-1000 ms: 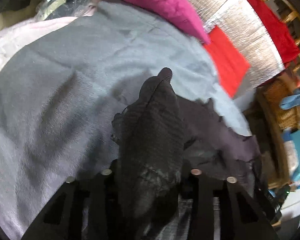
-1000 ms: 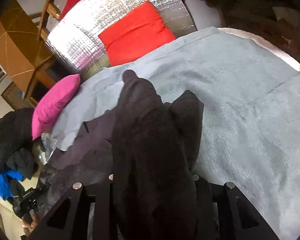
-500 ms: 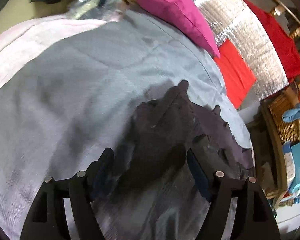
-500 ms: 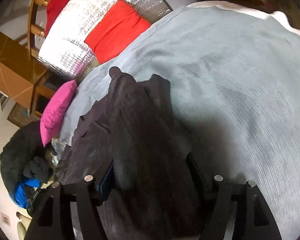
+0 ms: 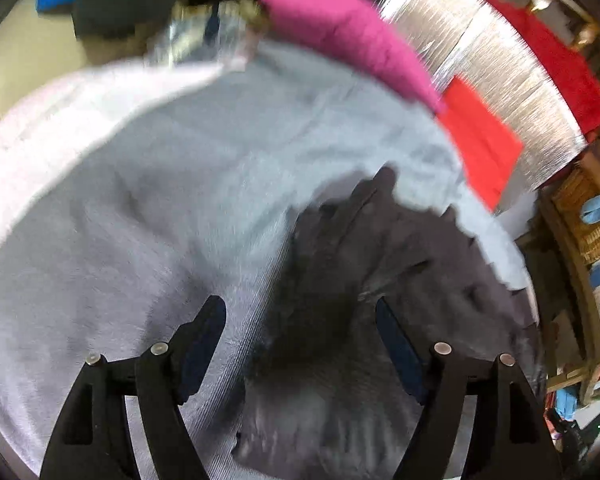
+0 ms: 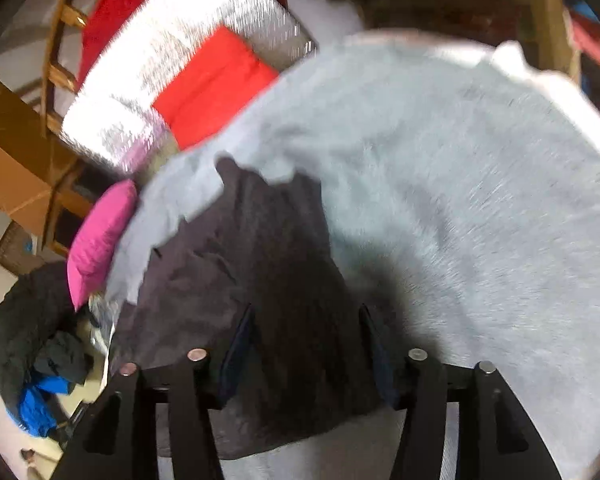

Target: Fold large clothes

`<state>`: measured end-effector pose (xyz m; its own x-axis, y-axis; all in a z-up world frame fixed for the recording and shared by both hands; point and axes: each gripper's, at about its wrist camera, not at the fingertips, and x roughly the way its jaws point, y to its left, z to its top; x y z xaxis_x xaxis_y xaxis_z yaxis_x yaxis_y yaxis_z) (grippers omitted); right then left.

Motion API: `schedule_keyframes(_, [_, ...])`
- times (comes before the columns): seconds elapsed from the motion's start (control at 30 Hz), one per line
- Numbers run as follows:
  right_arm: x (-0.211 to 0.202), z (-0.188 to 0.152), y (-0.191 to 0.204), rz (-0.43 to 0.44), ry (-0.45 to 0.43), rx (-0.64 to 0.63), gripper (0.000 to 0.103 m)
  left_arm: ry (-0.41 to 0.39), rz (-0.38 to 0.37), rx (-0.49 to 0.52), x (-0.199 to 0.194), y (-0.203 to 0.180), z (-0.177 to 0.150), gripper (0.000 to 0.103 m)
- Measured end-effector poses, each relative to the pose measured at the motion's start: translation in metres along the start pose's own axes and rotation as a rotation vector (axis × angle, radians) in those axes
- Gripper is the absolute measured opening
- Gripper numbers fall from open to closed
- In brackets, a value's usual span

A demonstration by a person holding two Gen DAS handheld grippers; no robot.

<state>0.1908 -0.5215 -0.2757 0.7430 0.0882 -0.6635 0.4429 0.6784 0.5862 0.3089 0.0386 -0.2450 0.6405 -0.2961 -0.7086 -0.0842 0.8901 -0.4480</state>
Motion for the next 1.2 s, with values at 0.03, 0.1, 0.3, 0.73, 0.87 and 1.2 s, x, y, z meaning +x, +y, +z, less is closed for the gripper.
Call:
schedule_keyframes(0.03, [-0.010,-0.004,0.004,0.000,-0.037,-0.028,0.059,-0.042,-0.012,0.027,-0.011,-0.004,-0.003,0.078])
schedule_keyframes(0.1, [-0.028,-0.017,0.021,-0.008,-0.105,-0.149,0.059,-0.095,-0.041,0.083,-0.028,-0.014,-0.012,0.078])
schedule_keyframes(0.3, [-0.016,-0.053,0.043,0.033,-0.063,-0.243,0.045,0.041,-0.047,0.213,-0.011,-0.040,-0.044,0.078])
schedule_keyframes(0.73, [-0.006,-0.047,0.039,0.053,0.006,-0.178,0.051,0.026,-0.032,0.280,-0.002,-0.057,-0.045,0.081])
schedule_keyframes(0.87, [0.004,-0.032,0.058,0.011,-0.071,-0.220,0.051,0.041,0.101,0.401,0.013,-0.078,-0.057,0.081])
schedule_keyframes(1.2, [0.047,0.004,0.064,-0.072,-0.025,-0.228,0.057,-0.002,0.176,0.536,0.012,-0.089,-0.067,0.081])
